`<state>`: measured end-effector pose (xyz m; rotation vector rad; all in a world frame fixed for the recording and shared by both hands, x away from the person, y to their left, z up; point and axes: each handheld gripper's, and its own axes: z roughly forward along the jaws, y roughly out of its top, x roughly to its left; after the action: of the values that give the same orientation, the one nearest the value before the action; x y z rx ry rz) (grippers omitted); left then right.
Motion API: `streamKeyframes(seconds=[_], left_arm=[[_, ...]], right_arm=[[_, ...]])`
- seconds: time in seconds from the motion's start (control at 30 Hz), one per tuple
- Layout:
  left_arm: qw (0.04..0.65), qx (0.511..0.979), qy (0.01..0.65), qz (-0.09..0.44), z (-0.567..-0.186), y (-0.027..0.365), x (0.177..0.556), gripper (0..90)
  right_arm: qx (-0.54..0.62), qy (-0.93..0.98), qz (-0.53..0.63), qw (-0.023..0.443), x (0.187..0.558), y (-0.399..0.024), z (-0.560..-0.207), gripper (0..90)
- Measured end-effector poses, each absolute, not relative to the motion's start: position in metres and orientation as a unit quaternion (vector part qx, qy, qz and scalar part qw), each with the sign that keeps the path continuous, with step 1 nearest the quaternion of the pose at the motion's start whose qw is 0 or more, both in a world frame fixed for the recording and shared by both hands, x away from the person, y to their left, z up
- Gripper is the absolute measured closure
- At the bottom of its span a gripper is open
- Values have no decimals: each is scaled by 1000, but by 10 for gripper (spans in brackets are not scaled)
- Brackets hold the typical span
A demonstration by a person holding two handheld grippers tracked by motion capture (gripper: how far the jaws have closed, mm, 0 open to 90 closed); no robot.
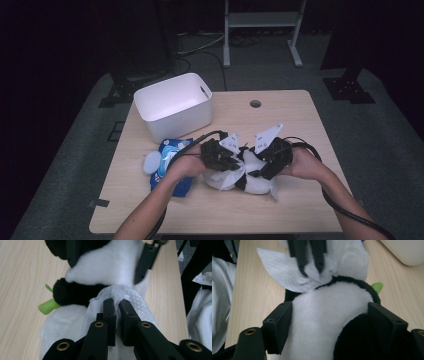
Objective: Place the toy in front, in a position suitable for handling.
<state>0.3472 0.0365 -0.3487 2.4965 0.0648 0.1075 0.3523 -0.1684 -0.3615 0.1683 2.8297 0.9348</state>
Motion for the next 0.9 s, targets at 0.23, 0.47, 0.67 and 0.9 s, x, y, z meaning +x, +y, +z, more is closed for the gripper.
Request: streamKeyframes(seconds=[0.23, 0.47, 0.67, 0.9], left_arm=[[320, 946, 31, 44, -347, 49, 343, 839], [309, 948, 49, 52, -350, 58, 347, 838], [294, 951, 67, 64, -360, 57, 354, 838], [290, 953, 69, 59, -363, 57, 356, 838]], right_arm=[[78, 941, 320, 81, 350, -174, -365, 486], [146, 922, 344, 106, 358, -186, -366, 568], [191, 911, 360, 71, 361, -190, -367, 520], [178, 920, 344, 52, 361, -186, -360, 325]])
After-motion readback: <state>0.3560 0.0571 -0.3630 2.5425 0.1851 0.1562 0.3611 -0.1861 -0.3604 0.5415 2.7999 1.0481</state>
